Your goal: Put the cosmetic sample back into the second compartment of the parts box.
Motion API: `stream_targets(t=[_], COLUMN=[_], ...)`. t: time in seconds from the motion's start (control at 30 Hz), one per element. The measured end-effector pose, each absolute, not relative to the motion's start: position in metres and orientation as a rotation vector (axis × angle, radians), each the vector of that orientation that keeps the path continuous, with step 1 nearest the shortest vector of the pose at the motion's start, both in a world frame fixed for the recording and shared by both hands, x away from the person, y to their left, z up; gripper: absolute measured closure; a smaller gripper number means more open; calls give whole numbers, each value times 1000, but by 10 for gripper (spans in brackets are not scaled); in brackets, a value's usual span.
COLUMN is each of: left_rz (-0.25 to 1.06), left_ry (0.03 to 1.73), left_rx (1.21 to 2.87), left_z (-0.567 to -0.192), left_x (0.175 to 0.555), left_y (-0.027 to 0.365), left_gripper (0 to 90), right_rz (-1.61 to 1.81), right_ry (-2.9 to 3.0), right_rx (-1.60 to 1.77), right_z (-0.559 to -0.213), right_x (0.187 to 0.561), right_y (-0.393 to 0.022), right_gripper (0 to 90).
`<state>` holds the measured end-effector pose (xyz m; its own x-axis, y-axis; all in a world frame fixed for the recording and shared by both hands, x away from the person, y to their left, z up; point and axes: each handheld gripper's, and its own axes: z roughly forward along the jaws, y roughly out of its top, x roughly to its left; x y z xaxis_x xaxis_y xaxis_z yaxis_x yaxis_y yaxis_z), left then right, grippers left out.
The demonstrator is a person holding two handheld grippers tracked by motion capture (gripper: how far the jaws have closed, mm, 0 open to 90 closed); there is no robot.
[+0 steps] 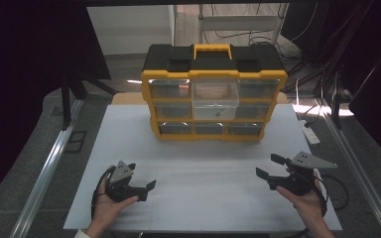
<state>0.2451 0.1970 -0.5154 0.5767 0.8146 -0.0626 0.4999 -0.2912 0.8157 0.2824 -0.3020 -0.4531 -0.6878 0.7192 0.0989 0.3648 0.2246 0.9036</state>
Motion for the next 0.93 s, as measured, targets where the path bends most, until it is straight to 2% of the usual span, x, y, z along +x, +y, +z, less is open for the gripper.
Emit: stream_targets(t=[0.33, 0.93], left_rz=[482, 476], left_ry=[1043, 1041], left_rx=[1957, 1952], left_z=[-516, -516], left_x=[245, 246], left_y=[195, 195], left_gripper=[39, 38], right_rz=[1386, 1356], right_ry=[2187, 2204], right_rx=[1101, 1064], right_z=[-490, -495], right_x=[278, 278], right_y=[-322, -319], right_gripper=[204, 203])
